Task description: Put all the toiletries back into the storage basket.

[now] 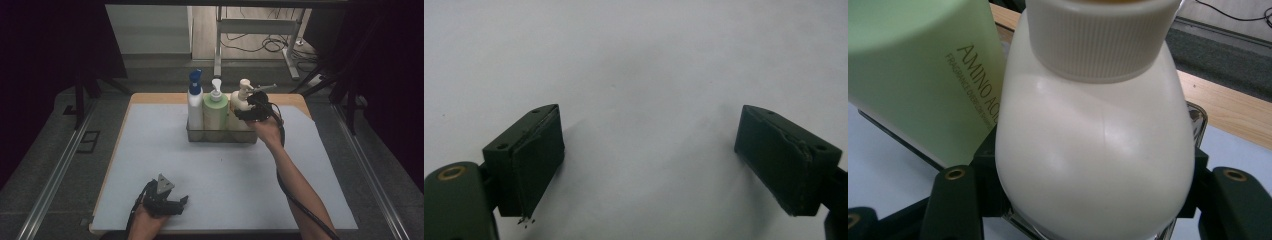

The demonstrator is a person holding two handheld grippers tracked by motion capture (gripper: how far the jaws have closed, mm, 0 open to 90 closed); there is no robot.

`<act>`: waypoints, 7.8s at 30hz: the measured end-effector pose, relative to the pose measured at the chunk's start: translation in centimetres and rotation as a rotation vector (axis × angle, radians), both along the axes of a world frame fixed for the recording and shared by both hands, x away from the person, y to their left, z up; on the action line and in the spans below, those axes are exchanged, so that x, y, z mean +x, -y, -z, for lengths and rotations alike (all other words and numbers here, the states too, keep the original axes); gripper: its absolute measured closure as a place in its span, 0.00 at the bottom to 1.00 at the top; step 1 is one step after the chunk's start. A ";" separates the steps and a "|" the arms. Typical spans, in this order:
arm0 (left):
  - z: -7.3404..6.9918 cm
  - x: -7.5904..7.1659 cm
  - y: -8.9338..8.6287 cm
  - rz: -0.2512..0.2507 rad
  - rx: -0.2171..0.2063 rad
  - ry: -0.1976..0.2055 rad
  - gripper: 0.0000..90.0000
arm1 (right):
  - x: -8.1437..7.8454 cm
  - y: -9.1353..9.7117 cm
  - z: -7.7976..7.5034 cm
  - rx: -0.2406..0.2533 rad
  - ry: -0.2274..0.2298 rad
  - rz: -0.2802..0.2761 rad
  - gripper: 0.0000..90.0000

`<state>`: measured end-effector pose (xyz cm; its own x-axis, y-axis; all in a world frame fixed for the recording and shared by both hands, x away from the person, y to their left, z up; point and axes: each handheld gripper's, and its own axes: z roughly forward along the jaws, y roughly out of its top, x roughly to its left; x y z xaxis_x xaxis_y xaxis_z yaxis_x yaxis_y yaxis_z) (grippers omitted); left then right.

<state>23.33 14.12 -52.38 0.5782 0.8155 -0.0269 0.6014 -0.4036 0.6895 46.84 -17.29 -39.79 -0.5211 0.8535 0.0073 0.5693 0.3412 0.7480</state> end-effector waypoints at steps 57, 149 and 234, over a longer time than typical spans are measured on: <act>0.0 0.0 0.0 0.000 0.000 0.002 0.14 | -4.8 4.8 0.0 0.038 0.020 -0.095 0.77; 0.0 0.0 0.0 0.000 0.000 0.001 0.14 | -0.2 2.9 4.7 0.011 -0.083 -0.115 1.00; 0.0 0.0 0.0 0.000 -0.002 0.000 0.14 | -6.8 4.8 1.2 -0.016 0.010 -0.185 0.23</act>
